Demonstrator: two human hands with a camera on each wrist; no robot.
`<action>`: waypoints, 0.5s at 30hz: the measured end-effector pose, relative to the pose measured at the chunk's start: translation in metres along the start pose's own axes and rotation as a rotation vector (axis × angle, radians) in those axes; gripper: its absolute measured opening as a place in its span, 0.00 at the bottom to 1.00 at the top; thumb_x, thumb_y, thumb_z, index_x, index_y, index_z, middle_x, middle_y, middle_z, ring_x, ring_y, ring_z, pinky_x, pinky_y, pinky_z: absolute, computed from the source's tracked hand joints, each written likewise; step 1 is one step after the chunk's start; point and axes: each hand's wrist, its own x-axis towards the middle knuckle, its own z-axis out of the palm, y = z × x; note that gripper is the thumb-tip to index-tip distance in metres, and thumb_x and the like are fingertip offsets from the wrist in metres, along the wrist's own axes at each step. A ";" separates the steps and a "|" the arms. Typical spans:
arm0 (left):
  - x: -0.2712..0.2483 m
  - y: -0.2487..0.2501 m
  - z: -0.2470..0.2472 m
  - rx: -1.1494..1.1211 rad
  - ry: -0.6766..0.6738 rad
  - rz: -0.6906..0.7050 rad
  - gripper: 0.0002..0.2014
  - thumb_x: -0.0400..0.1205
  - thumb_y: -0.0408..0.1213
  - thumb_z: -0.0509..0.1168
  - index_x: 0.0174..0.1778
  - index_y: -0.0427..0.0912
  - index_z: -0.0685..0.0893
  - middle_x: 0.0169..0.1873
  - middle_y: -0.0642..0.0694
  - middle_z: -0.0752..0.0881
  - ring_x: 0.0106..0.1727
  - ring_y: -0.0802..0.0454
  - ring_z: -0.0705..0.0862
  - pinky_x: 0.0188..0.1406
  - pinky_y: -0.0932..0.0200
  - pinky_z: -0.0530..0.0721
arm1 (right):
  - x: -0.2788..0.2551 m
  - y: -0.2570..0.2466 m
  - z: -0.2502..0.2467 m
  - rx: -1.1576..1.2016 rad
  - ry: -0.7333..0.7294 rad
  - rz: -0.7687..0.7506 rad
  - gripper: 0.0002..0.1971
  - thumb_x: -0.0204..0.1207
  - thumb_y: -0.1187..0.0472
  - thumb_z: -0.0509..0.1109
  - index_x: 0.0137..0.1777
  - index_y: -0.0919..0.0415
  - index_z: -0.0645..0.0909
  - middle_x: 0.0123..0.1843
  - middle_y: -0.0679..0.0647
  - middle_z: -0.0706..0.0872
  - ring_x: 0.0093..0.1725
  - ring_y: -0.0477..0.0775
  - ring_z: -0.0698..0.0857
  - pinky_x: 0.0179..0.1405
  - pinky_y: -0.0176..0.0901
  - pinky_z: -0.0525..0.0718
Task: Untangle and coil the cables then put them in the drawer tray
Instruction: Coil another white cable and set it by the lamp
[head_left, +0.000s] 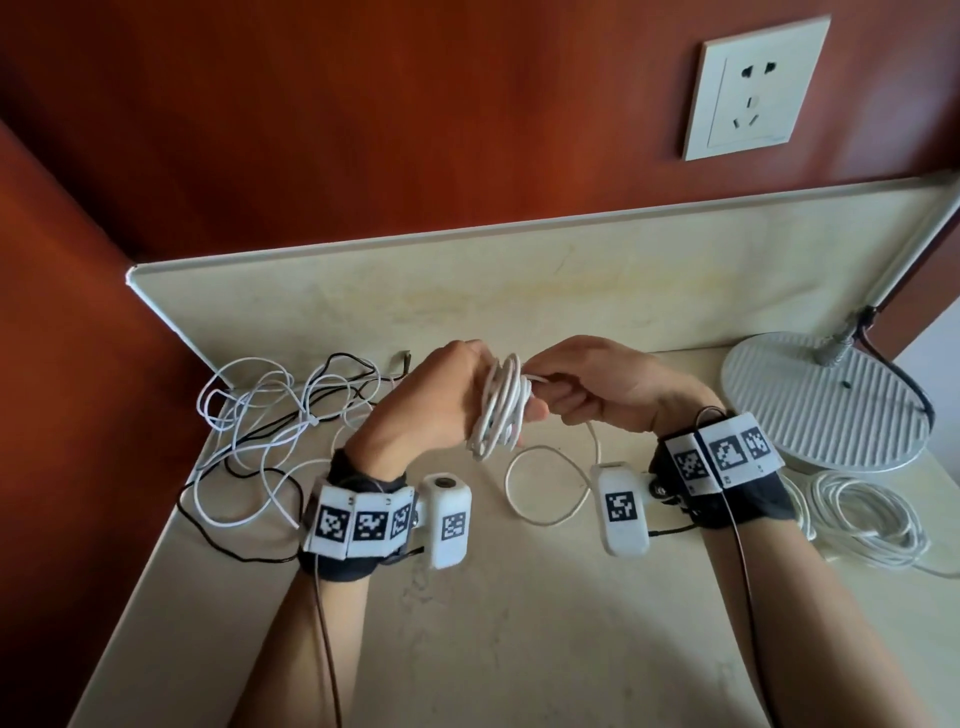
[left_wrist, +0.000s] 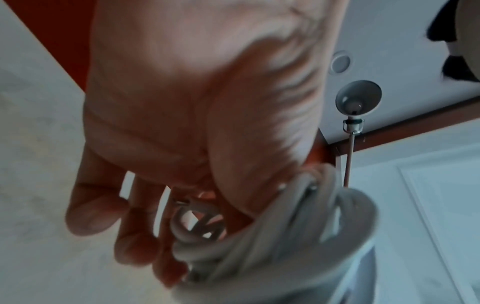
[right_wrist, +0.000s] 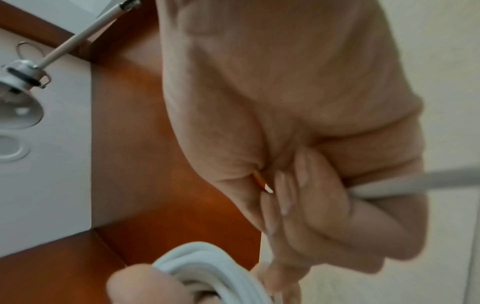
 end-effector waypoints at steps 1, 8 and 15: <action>0.001 -0.005 0.001 0.220 0.034 0.029 0.04 0.79 0.27 0.73 0.46 0.39 0.86 0.42 0.39 0.91 0.45 0.38 0.91 0.49 0.37 0.91 | -0.001 -0.001 0.001 -0.021 0.029 0.002 0.32 0.90 0.65 0.57 0.22 0.51 0.82 0.32 0.51 0.60 0.31 0.49 0.55 0.30 0.44 0.50; 0.011 -0.013 0.022 0.517 0.316 -0.008 0.19 0.78 0.57 0.73 0.33 0.44 0.89 0.26 0.48 0.84 0.34 0.40 0.88 0.31 0.55 0.79 | -0.008 -0.007 0.006 -0.190 0.250 -0.054 0.16 0.91 0.62 0.60 0.43 0.62 0.84 0.26 0.47 0.71 0.26 0.47 0.65 0.24 0.38 0.62; 0.029 -0.032 0.029 0.297 0.458 0.026 0.20 0.82 0.40 0.68 0.23 0.44 0.76 0.20 0.51 0.76 0.28 0.39 0.83 0.26 0.56 0.69 | -0.008 -0.011 0.019 -0.299 0.389 -0.110 0.17 0.90 0.56 0.62 0.41 0.60 0.83 0.27 0.44 0.78 0.27 0.45 0.73 0.28 0.38 0.72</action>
